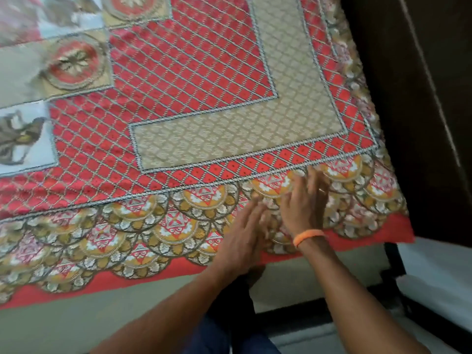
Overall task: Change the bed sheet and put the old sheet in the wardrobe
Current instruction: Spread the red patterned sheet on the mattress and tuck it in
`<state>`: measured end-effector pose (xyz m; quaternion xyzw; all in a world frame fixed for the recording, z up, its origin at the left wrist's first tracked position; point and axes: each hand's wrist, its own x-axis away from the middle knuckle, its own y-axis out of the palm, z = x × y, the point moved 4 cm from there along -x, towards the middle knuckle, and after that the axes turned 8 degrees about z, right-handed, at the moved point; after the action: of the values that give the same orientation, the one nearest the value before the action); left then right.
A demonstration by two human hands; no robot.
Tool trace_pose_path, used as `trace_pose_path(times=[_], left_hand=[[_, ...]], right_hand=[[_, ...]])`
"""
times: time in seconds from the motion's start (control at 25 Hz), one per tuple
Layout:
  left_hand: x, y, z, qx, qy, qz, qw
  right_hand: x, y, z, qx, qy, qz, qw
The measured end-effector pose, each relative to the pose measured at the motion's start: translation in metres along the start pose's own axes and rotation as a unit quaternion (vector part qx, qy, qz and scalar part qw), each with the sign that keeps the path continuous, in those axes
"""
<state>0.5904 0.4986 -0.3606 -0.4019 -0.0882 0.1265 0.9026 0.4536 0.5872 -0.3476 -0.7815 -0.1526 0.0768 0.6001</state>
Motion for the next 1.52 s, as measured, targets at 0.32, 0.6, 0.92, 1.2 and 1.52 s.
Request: trace_pose_path(times=[0.32,0.6,0.92,1.2,1.52], left_hand=[[0.08,-0.093,-0.18,-0.202,-0.299,0.099,0.927],[0.194,-0.046,-0.148,0.175,-0.71,0.382,0.566],[0.163,-0.049,-0.117,0.396,-0.728,0.519,0.211],[0.168,-0.053,-0.113,0.316,-0.702,0.578,0.27],[0.215,-0.026,-0.109,0.257,-0.725,0.514,0.38]], right_hand=[[-0.006,0.125,-0.226,0.117,-0.351,-0.116,0.922],[0.139,0.113,-0.226,0.108,-0.601,-0.207,0.765],[0.085,0.112,-0.227,0.058,-0.598,-0.179,0.779],[0.107,0.123,-0.225,0.097,-0.582,-0.143,0.794],[0.176,0.112,-0.19,0.154,-0.705,-0.149,0.676]])
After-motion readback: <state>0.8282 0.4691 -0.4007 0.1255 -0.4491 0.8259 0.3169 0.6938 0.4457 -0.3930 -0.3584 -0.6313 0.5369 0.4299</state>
